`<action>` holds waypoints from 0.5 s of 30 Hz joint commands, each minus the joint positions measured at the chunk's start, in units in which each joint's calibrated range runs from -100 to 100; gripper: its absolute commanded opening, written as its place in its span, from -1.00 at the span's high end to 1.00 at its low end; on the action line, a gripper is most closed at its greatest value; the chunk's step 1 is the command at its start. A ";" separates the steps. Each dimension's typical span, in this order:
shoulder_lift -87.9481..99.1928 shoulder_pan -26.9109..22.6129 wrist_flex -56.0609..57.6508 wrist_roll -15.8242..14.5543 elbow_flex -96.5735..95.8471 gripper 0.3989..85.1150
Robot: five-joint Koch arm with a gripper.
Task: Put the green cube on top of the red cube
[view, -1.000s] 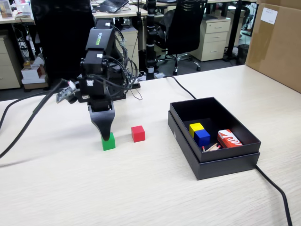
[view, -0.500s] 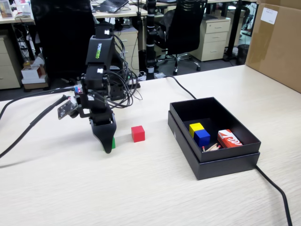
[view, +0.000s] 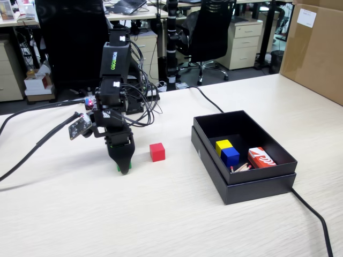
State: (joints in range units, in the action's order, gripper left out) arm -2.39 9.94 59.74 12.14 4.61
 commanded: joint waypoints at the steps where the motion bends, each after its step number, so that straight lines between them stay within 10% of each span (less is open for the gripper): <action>1: 0.96 0.05 0.09 -0.15 4.91 0.87; 15: 24.60 -0.93 0.09 -1.27 -5.24 0.99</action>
State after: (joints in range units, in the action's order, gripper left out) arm 10.55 9.69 59.66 11.70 -0.59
